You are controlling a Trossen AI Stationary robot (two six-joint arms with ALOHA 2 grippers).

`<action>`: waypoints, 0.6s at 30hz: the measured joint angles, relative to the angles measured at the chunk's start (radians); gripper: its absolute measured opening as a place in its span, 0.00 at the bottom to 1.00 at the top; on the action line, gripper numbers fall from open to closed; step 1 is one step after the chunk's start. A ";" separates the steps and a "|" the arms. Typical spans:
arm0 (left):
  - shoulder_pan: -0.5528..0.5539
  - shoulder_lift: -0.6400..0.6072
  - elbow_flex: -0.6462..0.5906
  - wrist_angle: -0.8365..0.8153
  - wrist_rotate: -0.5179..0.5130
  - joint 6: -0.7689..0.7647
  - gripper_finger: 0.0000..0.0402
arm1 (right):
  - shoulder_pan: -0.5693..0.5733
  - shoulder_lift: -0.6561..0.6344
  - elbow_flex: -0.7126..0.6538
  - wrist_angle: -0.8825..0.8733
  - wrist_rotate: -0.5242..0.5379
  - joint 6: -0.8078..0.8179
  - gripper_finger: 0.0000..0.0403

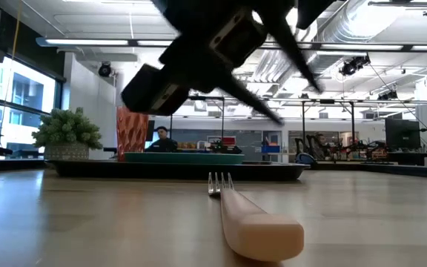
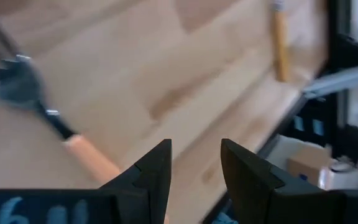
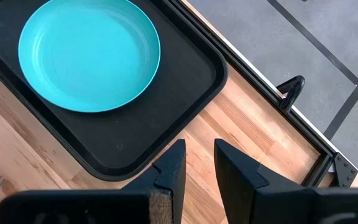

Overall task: Pick and place plate/cup/fork/spoon on tray
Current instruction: Put the orange fork to the right of the blue plate on the black tray

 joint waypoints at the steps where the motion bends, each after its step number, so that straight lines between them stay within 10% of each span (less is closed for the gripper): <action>1: 0.000 0.000 0.000 -0.025 0.000 -0.006 0.32 | 0.000 0.000 0.000 0.000 0.000 0.000 0.19; 18: -0.003 0.007 -0.001 -0.169 0.033 -0.171 0.32 | 0.000 0.000 0.000 0.000 0.000 -0.003 0.19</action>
